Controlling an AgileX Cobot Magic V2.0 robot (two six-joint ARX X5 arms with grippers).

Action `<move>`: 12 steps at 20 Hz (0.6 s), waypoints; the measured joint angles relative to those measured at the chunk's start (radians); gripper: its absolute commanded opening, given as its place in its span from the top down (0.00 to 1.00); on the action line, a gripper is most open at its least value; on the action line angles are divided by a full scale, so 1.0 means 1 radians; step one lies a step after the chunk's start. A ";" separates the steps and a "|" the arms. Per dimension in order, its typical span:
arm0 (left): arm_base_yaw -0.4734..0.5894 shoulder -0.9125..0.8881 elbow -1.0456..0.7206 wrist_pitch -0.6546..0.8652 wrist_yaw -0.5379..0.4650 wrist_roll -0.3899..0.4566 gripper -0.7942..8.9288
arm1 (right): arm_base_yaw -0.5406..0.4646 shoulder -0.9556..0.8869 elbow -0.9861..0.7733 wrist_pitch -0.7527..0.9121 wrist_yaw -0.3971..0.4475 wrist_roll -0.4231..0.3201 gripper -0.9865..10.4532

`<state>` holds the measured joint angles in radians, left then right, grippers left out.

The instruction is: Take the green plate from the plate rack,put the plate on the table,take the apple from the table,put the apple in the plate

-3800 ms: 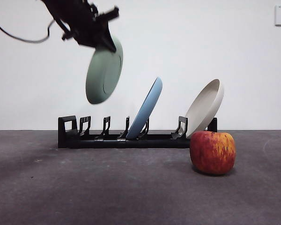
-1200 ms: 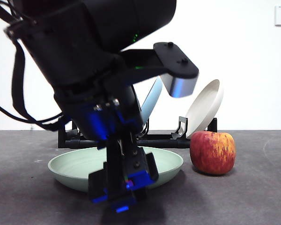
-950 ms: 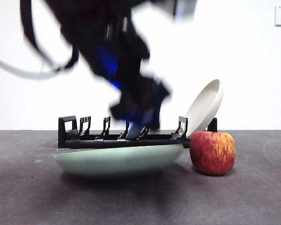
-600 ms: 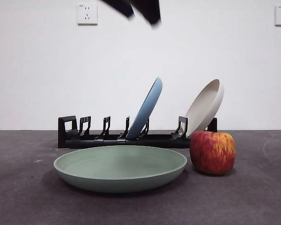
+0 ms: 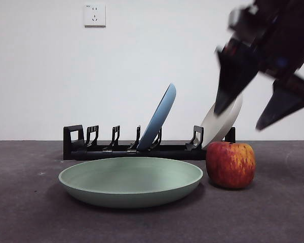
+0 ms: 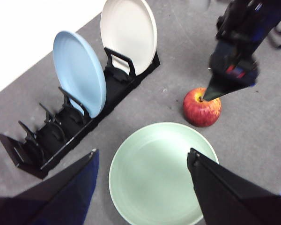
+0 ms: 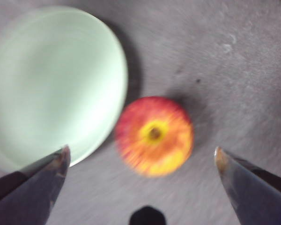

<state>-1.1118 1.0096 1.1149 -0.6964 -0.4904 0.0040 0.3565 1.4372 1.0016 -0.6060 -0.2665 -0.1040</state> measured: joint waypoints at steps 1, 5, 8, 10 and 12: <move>0.000 -0.005 0.000 -0.015 0.000 -0.012 0.59 | 0.011 0.037 0.000 0.023 0.022 0.000 0.34; 0.000 -0.007 0.000 -0.044 0.000 -0.043 0.59 | 0.038 0.155 0.000 0.092 0.084 0.000 0.34; 0.000 -0.007 0.000 -0.044 0.001 -0.050 0.59 | 0.043 0.216 0.000 0.105 0.108 0.000 0.34; 0.000 -0.007 0.000 -0.044 0.001 -0.050 0.59 | 0.043 0.236 0.000 0.119 0.109 0.000 0.34; 0.000 -0.007 0.000 -0.044 0.001 -0.050 0.59 | 0.043 0.249 0.000 0.137 0.109 0.000 0.43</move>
<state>-1.1118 1.0027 1.1149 -0.7406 -0.4896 -0.0463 0.3992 1.6863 1.0016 -0.4686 -0.1570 -0.1040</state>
